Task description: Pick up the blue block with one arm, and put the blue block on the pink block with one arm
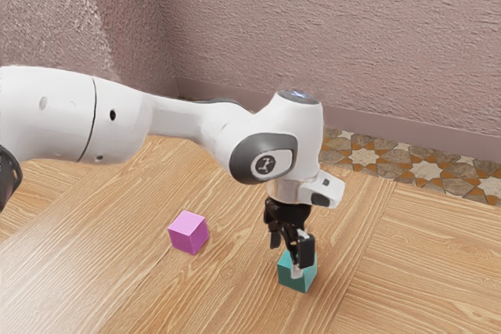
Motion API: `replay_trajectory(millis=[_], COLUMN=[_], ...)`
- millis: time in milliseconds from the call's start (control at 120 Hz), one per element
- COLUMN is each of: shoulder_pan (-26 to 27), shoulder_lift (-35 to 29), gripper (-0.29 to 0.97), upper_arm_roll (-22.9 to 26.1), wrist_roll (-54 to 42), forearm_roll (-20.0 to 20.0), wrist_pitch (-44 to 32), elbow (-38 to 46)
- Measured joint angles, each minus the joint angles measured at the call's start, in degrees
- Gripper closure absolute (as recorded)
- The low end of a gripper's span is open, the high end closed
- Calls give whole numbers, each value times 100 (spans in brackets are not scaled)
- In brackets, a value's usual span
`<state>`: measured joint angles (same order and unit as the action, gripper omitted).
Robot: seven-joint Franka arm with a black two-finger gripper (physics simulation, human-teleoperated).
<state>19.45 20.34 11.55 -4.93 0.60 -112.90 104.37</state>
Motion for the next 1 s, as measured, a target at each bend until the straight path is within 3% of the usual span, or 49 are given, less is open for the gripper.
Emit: replay_trajectory(millis=[475,1000], shoulder_pan=[131,230], shoulder_lift=[187,628], gripper=[0,0], upper_arm_roll=[-343,-499], wrist_roll=[1001,1619], forearm_roll=[313,332], wrist_pitch=[-733,-1099], elbow=[278,39])
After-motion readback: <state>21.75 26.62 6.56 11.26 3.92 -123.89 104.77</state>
